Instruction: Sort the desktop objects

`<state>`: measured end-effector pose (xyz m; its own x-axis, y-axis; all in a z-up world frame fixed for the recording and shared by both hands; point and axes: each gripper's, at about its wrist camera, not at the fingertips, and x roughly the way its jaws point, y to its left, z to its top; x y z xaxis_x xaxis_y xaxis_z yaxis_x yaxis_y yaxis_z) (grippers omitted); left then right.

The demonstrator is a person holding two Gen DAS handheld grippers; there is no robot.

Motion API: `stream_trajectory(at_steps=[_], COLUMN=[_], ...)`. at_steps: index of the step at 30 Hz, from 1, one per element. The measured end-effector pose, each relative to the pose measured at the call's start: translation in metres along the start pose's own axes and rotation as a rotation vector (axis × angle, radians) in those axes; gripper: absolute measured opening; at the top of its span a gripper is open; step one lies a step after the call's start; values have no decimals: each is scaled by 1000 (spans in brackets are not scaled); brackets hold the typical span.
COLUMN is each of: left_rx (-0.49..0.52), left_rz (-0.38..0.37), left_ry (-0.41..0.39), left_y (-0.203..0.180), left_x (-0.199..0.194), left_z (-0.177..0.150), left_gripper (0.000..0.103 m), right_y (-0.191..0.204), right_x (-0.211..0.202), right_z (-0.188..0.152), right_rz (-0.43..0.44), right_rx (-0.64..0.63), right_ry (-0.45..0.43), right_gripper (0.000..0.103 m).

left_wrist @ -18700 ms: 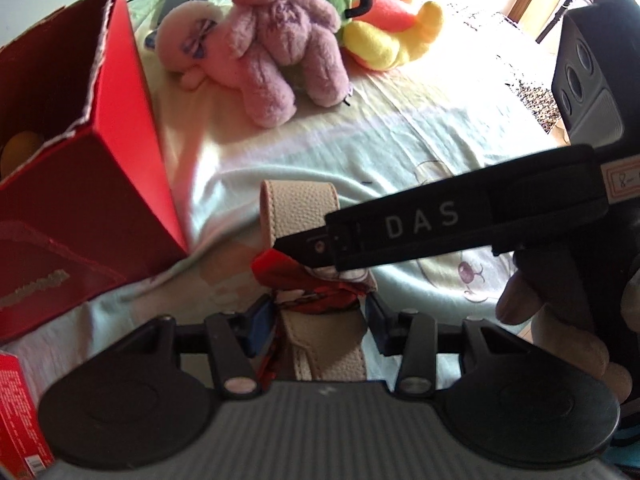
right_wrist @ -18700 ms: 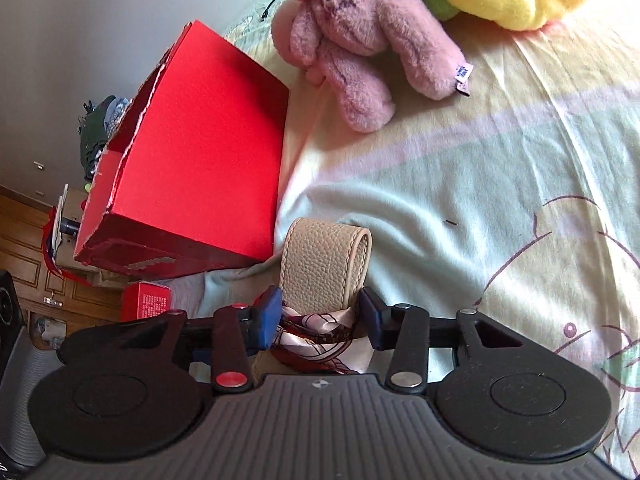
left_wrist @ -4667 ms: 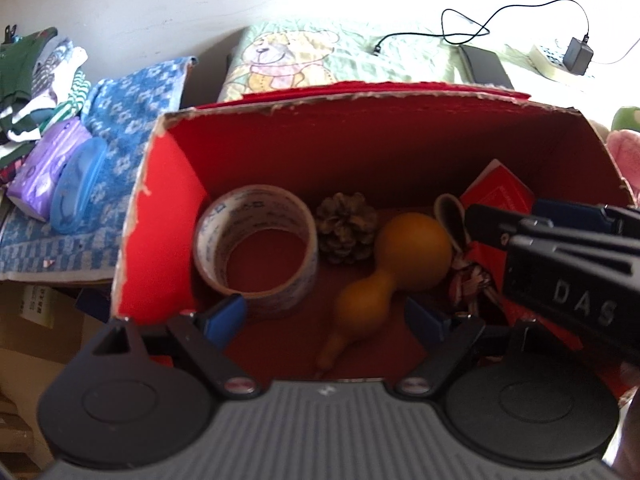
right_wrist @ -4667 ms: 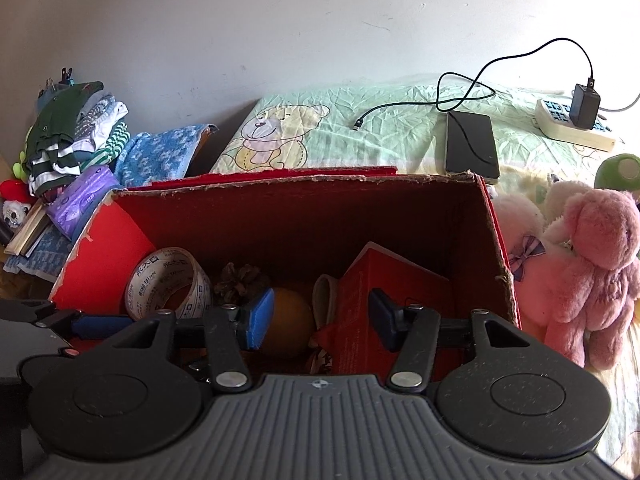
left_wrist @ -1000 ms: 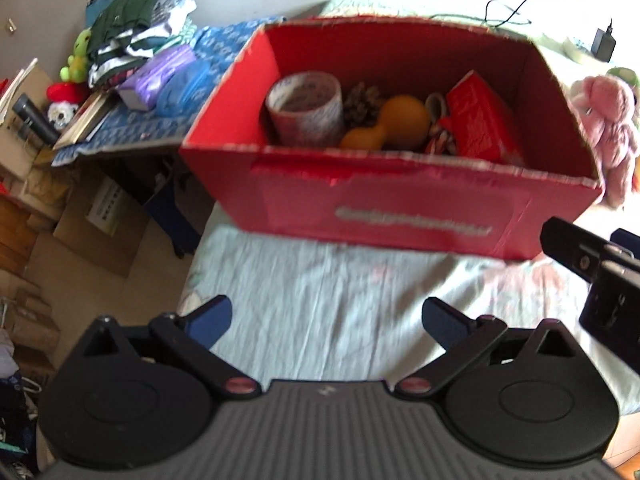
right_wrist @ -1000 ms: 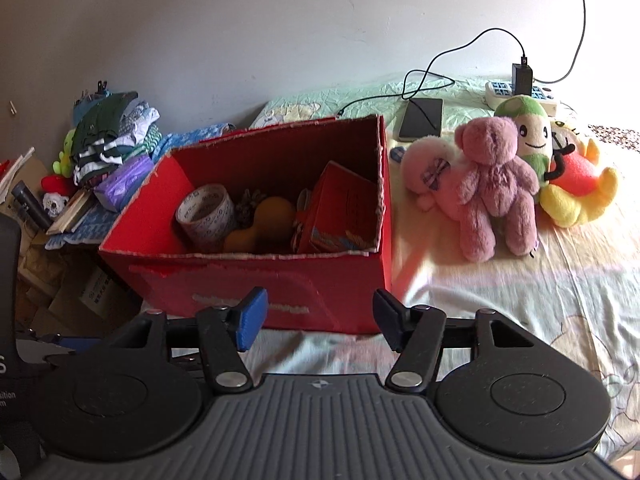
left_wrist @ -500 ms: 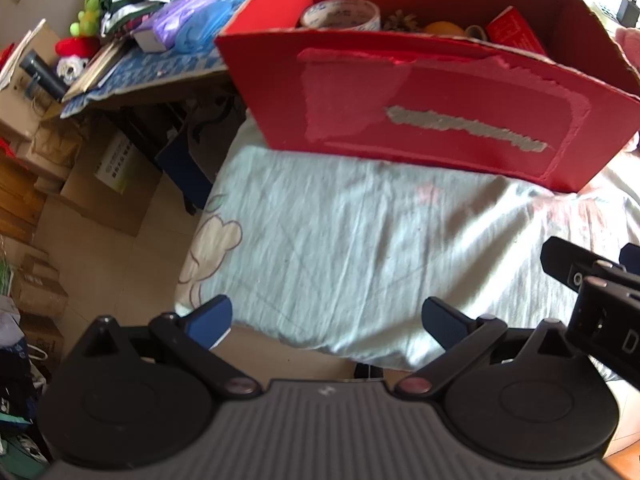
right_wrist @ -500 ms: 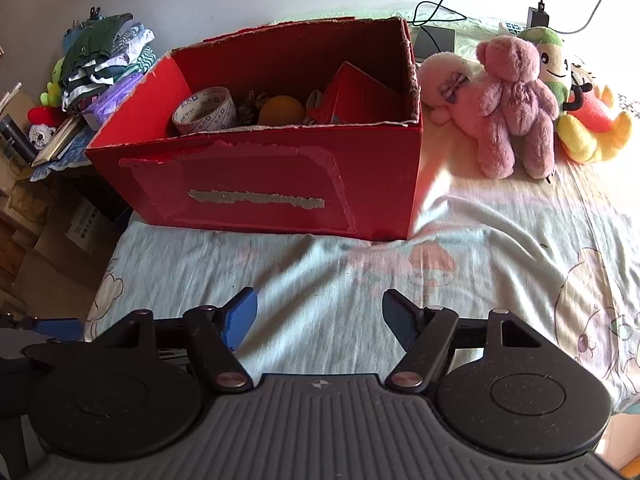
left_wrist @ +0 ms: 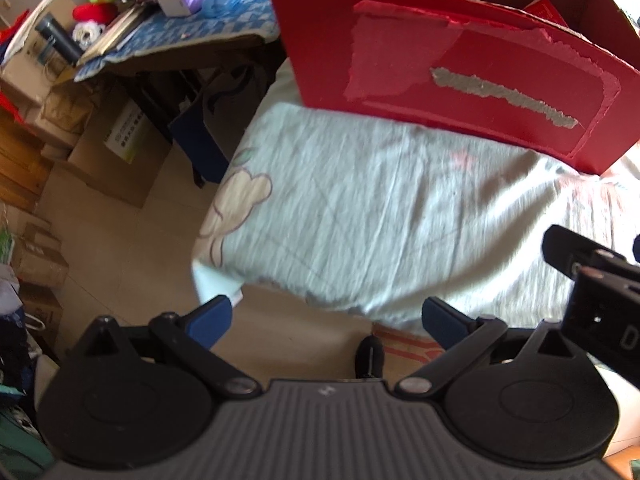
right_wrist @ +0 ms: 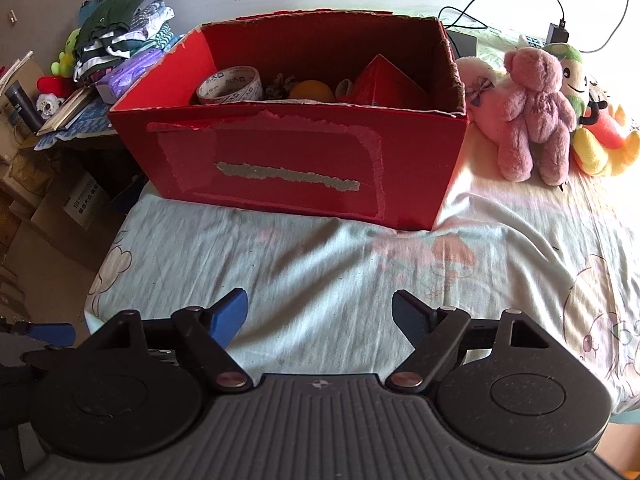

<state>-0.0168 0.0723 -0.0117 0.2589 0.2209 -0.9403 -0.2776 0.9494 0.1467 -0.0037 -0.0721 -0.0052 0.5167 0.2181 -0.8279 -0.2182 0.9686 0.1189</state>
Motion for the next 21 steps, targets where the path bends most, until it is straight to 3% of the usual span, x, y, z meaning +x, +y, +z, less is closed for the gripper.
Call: stream_trajectory(at_steps=[7, 21], left_rx=[-28, 71], left_rz=[8, -135], left_ry=[-27, -159], left_y=[14, -3], left_x=[-11, -54], left_z=[-4, 74], left_gripper=[97, 100], right_y=[11, -9], right_x=[-7, -46], right_z=[5, 68], right_rz=[36, -12], right_rx=[-27, 47], right_ry=[-27, -215], right_gripper=[82, 81])
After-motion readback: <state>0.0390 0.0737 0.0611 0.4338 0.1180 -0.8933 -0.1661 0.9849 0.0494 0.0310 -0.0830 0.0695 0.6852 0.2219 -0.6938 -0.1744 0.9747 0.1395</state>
